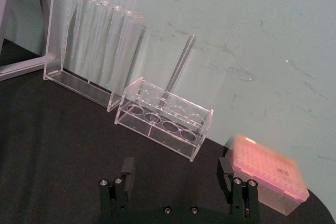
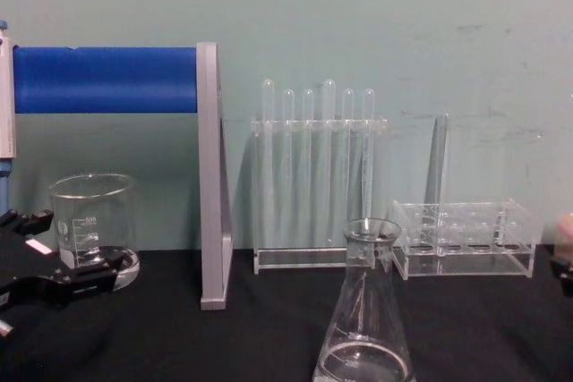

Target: Grasp the erlenmeyer flask with one hand, shake it three times, then place it back.

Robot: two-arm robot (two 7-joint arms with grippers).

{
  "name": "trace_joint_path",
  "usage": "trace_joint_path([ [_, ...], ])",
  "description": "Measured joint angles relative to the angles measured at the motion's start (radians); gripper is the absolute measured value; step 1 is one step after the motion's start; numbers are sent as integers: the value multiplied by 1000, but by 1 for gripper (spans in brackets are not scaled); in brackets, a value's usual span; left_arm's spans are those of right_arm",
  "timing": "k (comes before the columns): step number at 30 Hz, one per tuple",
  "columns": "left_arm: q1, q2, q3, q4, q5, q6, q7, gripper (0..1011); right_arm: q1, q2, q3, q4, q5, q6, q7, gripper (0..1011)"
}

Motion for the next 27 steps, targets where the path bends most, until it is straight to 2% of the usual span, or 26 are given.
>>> trace_joint_path([
  [27, 0, 0, 0, 0, 0, 0, 0, 1001, 0, 0, 0, 0, 0, 0, 0, 1002],
])
